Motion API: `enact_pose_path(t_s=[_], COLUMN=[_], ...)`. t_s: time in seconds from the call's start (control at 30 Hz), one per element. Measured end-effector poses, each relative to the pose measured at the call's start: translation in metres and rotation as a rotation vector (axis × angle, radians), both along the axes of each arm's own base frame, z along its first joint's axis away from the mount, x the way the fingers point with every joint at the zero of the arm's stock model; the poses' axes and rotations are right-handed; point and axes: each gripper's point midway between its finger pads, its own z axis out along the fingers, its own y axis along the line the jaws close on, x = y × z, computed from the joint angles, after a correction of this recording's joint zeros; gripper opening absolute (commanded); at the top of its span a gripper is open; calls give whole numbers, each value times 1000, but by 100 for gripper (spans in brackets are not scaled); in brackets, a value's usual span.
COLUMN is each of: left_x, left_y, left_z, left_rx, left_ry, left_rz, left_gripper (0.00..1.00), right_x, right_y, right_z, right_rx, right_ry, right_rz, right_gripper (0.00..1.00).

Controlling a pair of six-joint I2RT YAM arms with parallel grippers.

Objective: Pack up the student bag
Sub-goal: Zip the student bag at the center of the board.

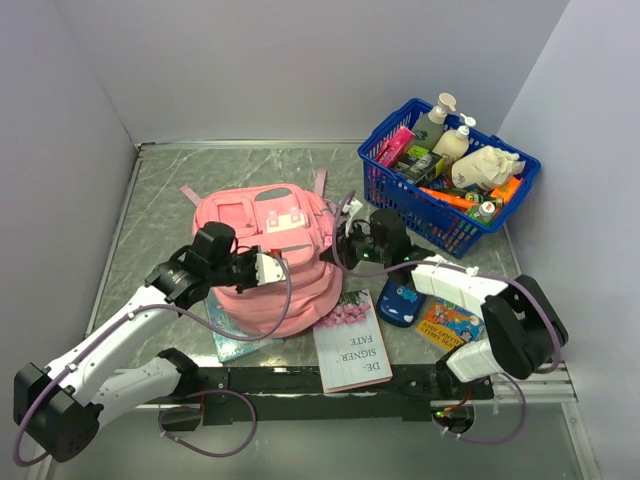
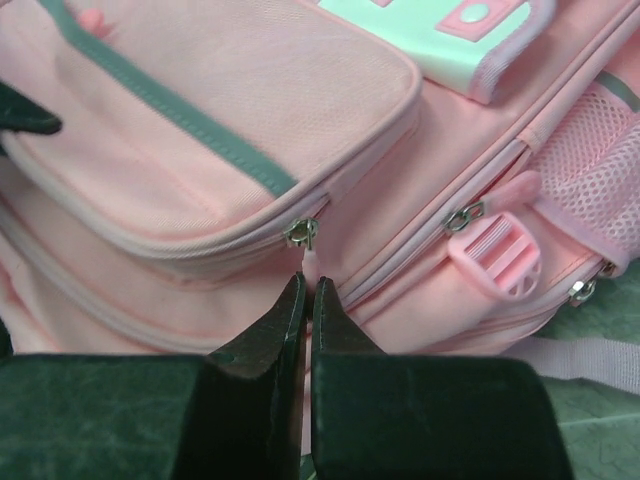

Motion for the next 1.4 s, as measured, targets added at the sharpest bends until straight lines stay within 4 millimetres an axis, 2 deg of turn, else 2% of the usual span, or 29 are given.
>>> enact_pose_path(t_s=[0.37,0.5,0.57,0.67,0.77,0.8,0.93,1.03,1.13,1.27,1.4], left_x=[-10,-11,-12,-15,-25,-27,-35,-34,-31,-31,-33], left_y=[8,9,10,11,13,13,14,14,15,16,18], left_z=[-5,-5,-5,-7,-10,-11,-13,-11,-5,-5,-6], left_rx=[63,75,81,95,100,101,110,119,128,142,152], left_ry=[-40,-57,-61,-66,-42,-34,-22,-38,-63,-74,-76], left_rz=[-92,-116,-126,-144,-170,-177,-207,-217,-219,-229,-238], left_gripper=[1,1,1,1,1,1,1,1,1,1,1], right_x=[16,18,21,24,38,42,61,74,79,74,58], right_y=[22,24,24,22,14,11,-6,-22,-33,-34,-27], right_z=[-3,0,0,-1,2,4,14,10,5,-2,-18], right_rx=[-22,-24,-27,-29,-31,-29,-24,-37,-52,-42,-33], right_ry=[93,104,105,107,60,51,2,16,49,100,165], right_rz=[71,69,54,28,-44,-66,-171,-257,-317,-344,-339], right_gripper=[2,23,27,39,52,64,65,64,61,58,54])
